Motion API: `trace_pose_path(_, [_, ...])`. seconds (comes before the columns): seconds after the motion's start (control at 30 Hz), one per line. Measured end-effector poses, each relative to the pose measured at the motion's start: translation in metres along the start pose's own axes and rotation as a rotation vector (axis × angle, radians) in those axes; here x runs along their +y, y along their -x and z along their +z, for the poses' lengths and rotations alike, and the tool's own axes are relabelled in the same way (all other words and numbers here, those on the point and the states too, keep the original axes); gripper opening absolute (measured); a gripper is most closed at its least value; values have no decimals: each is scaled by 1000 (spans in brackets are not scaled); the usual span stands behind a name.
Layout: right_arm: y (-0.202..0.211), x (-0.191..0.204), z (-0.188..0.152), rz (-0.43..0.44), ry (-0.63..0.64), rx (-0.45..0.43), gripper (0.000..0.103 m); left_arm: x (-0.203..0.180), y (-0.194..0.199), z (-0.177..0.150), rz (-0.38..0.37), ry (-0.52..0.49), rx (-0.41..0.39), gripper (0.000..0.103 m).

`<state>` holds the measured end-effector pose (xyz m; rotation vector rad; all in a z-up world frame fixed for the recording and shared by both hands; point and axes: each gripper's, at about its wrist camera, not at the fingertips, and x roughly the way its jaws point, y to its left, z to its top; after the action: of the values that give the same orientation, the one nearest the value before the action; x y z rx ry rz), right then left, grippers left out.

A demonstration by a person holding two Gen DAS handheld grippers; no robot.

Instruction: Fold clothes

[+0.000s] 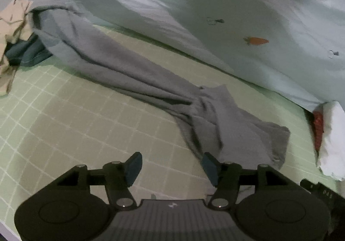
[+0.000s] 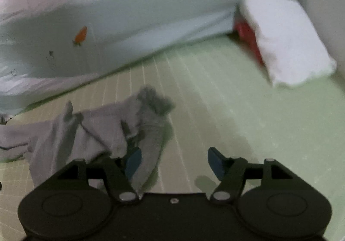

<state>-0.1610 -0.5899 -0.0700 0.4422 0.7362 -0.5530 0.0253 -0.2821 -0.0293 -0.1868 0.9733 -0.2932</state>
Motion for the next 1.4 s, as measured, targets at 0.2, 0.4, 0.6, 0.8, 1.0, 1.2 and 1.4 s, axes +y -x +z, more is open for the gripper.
trace_pose_path(0.2, [-12, 9, -4, -20, -80, 38, 77, 3, -15, 13, -32, -6, 26, 64])
trace_pose_path(0.4, [-30, 7, 3, -37, -144, 45, 78, -13, -45, 33, -78, -53, 54, 64])
trace_pose_path(0.6, [-69, 11, 22, -12, -163, 68, 80, -38, -82, 65, -123, -94, 48, 71])
trace_pose_path(0.8, [-104, 26, 45, 29, -147, 114, 83, -84, -114, 87, -170, -177, 81, 75])
trace_pose_path(1.0, [-120, 29, 43, 31, -129, 152, 85, -112, -150, 78, -168, -250, 163, 46])
trace_pose_path(1.2, [-125, 30, 49, 78, -111, 146, 70, -84, -143, 79, -164, -144, 126, 7])
trace_pose_path(1.4, [-113, 28, 56, 60, -49, 75, 26, -2, -76, 107, 68, -11, -110, 2])
